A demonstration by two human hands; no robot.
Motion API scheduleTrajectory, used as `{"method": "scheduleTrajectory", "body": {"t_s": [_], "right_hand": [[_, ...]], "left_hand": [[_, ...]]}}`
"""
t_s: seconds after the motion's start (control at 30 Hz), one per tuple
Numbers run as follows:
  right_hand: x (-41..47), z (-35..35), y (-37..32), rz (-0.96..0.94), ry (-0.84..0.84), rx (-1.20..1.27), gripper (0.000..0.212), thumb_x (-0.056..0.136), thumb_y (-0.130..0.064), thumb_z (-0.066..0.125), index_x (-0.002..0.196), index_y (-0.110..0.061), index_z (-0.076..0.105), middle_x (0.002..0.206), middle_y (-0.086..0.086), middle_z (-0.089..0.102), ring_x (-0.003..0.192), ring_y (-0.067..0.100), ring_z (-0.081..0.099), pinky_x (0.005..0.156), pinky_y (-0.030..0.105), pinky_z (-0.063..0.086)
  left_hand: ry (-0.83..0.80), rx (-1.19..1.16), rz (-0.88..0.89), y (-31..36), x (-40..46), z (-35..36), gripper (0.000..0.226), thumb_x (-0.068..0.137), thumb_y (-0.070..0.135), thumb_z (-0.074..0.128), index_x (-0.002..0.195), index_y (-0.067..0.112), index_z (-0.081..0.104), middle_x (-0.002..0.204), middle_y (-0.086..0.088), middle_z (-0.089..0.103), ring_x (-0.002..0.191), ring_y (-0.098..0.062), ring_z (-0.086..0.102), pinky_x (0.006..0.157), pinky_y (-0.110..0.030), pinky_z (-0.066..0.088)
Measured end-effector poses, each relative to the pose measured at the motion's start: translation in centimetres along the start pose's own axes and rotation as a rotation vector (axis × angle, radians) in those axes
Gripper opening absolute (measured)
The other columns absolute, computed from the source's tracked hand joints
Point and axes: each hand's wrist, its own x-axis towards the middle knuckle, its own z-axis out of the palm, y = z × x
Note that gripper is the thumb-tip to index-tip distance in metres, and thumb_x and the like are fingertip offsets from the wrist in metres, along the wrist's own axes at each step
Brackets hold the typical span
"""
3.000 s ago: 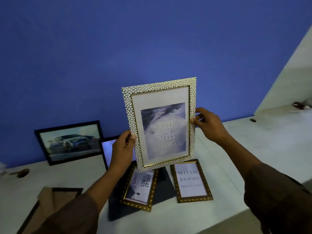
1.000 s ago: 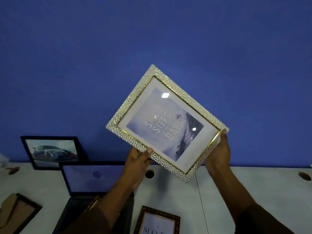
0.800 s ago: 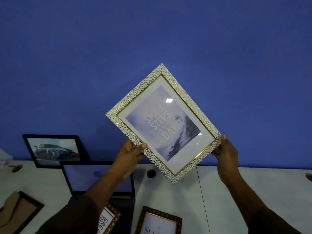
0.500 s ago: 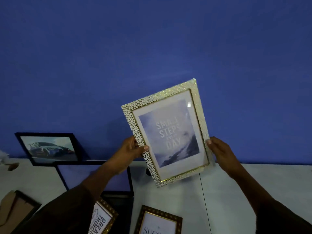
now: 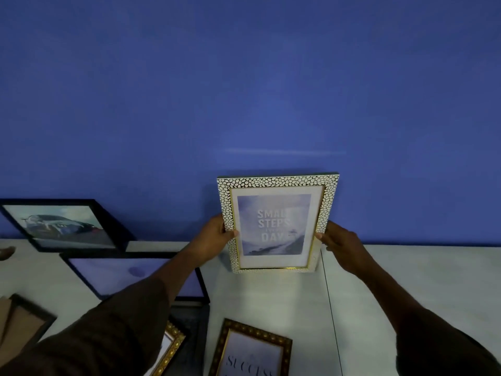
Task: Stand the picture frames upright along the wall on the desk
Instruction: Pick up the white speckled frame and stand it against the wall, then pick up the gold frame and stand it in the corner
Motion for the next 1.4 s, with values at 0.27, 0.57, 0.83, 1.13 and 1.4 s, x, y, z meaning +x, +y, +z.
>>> {"method": "scheduleTrajectory", "body": {"t_s": [0.27,0.57,0.83,1.13,1.4], "right_hand": [[1.6,1.0,2.2,0.052,-0.009,-0.062,0.034,0.103,-0.028,0.051,0.131,-0.011,0.059,0.13,0.009,0.068,0.115,0.027,0.067,0.091,0.052,0.059],[2.4,1.4,3.7,0.101,-0.013,-0.031,0.033,0.103,-0.034,0.051,0.128,-0.014,0.06,0.126,0.007,0.07,0.112,0.024,0.068,0.091,0.047,0.059],[-1.2,3.1,3.7,0.249,0.173,0.117,0.039,0.099,-0.042,0.057,0.131,-0.021,0.055,0.109,-0.004,0.066,0.098,0.018,0.064,0.083,0.029,0.046],[-12.8,9.4,4.7,0.43,0.031,0.137,0.046,0.099,-0.049,0.054,0.135,-0.021,0.053,0.128,0.01,0.068,0.109,0.025,0.065,0.093,0.032,0.048],[-22.0,17.0,5.8,0.564,-0.202,0.016,0.047,0.093,-0.056,0.058,0.123,-0.02,0.058,0.107,0.005,0.075,0.099,0.023,0.072,0.088,0.033,0.053]], "left_hand": [[0.029,0.026,-0.056,-1.9,2.3,2.0,0.043,0.096,0.005,0.061,0.138,0.011,0.058,0.137,-0.006,0.065,0.127,-0.025,0.061,0.11,-0.049,0.047],[0.083,-0.023,-0.123,-1.1,3.9,3.5,0.055,0.1,0.005,0.055,0.15,0.021,0.04,0.143,-0.002,0.056,0.129,-0.024,0.054,0.106,-0.041,0.046],[0.212,-0.102,-0.234,-3.6,0.1,6.1,0.042,0.098,0.01,0.062,0.135,0.017,0.042,0.133,-0.005,0.056,0.119,-0.024,0.056,0.093,-0.033,0.045],[0.138,-0.136,-0.446,-10.4,-10.7,9.4,0.055,0.095,0.018,0.068,0.143,0.015,0.041,0.14,-0.007,0.045,0.131,-0.024,0.047,0.106,-0.036,0.043],[0.043,0.087,-0.588,-15.3,-18.6,10.8,0.055,0.101,0.016,0.056,0.151,0.005,0.036,0.148,-0.017,0.047,0.125,-0.029,0.054,0.096,-0.035,0.047]]}}
